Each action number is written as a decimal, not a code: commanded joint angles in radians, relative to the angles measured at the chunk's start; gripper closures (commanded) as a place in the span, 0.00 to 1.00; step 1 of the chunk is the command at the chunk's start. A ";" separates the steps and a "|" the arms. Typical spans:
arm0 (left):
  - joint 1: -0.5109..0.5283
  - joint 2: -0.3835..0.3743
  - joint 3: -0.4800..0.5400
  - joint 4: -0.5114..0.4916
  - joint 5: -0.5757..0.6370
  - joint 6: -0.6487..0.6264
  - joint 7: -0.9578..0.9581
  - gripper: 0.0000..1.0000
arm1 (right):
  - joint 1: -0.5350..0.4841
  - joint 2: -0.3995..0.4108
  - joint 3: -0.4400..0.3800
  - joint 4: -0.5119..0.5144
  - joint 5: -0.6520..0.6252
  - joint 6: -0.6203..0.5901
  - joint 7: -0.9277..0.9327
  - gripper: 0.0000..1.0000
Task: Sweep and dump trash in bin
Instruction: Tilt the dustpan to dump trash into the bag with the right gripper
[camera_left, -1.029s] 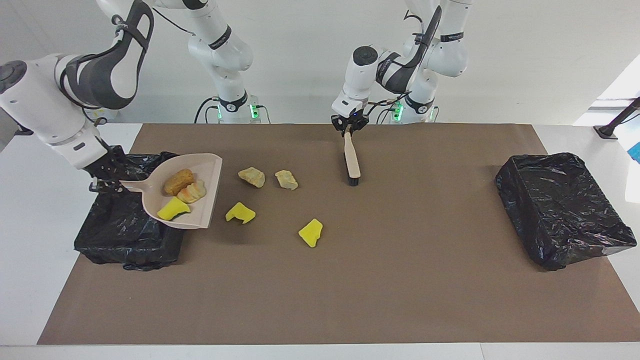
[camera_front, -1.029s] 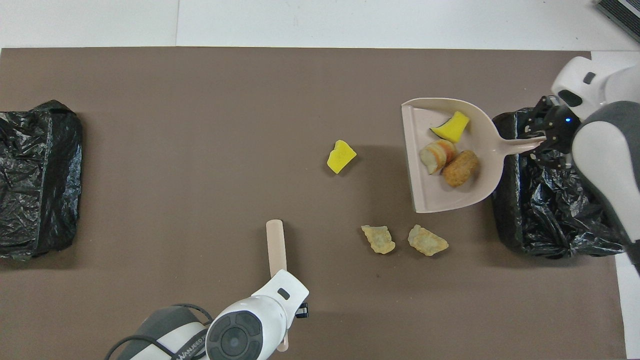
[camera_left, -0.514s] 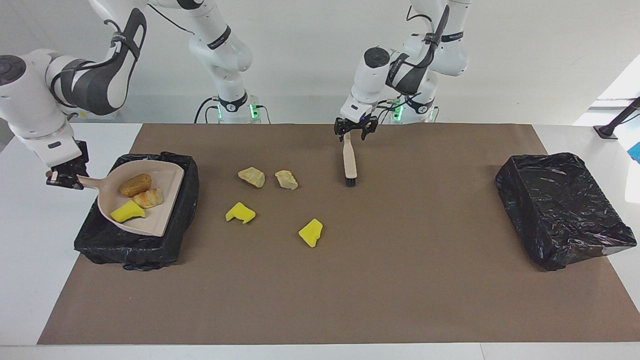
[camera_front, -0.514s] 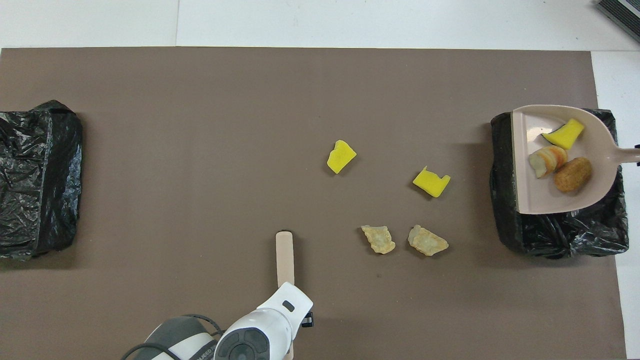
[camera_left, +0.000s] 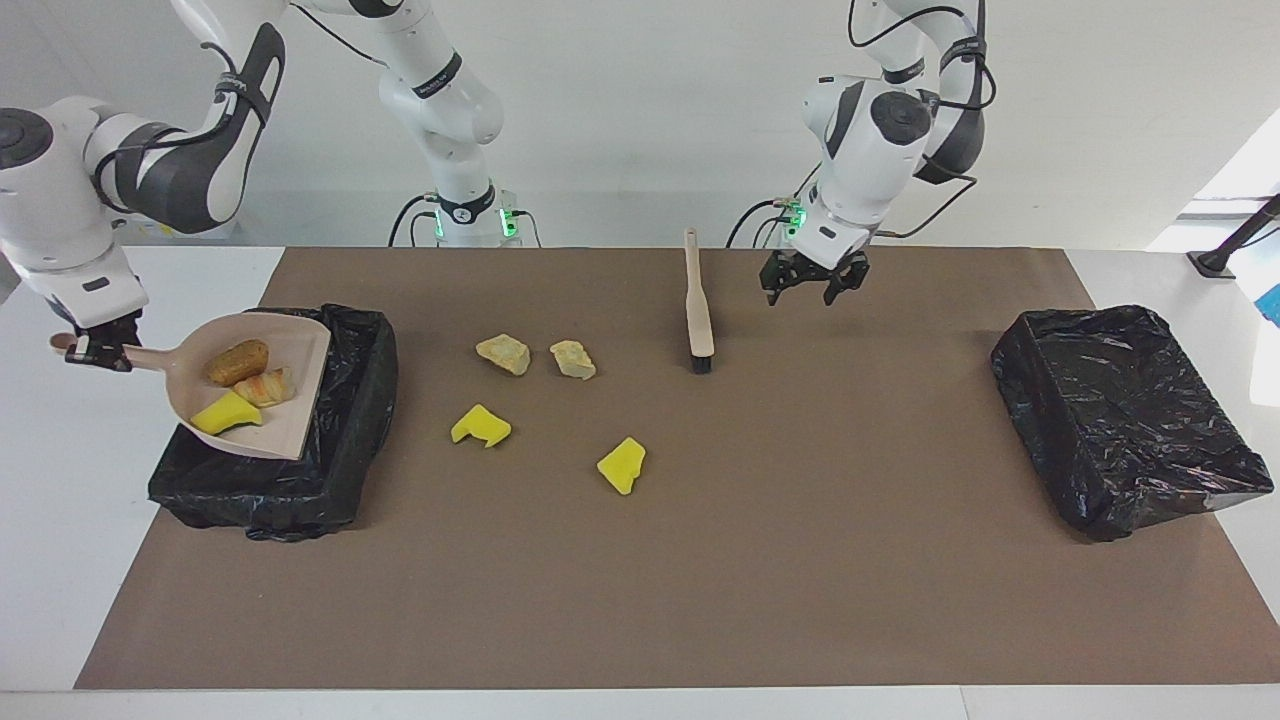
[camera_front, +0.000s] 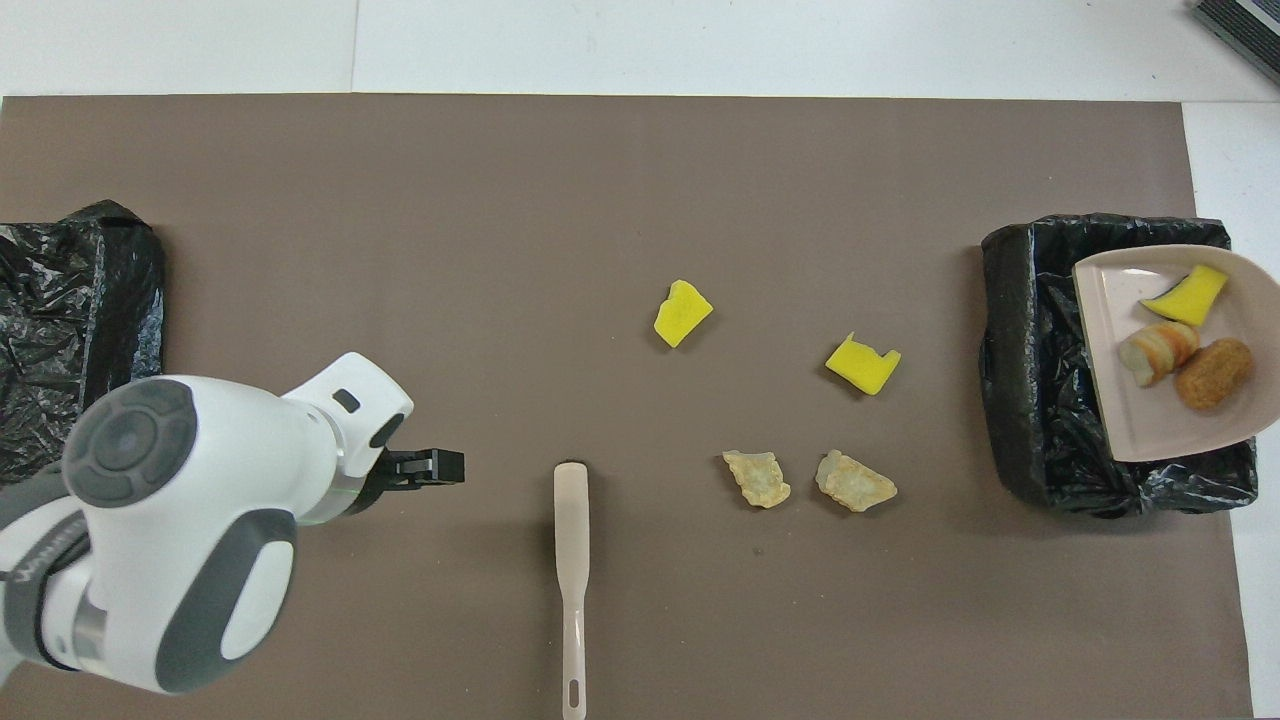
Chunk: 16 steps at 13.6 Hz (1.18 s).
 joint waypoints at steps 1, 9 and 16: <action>0.085 0.127 -0.014 0.223 0.050 -0.150 0.066 0.00 | -0.025 -0.110 0.012 -0.182 -0.023 0.113 -0.062 1.00; 0.231 0.157 -0.005 0.363 0.107 -0.213 0.282 0.00 | 0.027 -0.120 0.015 -0.220 -0.176 0.194 -0.142 1.00; 0.299 0.154 -0.002 0.366 0.115 -0.225 0.287 0.00 | 0.105 -0.126 0.015 -0.165 -0.317 0.135 0.028 1.00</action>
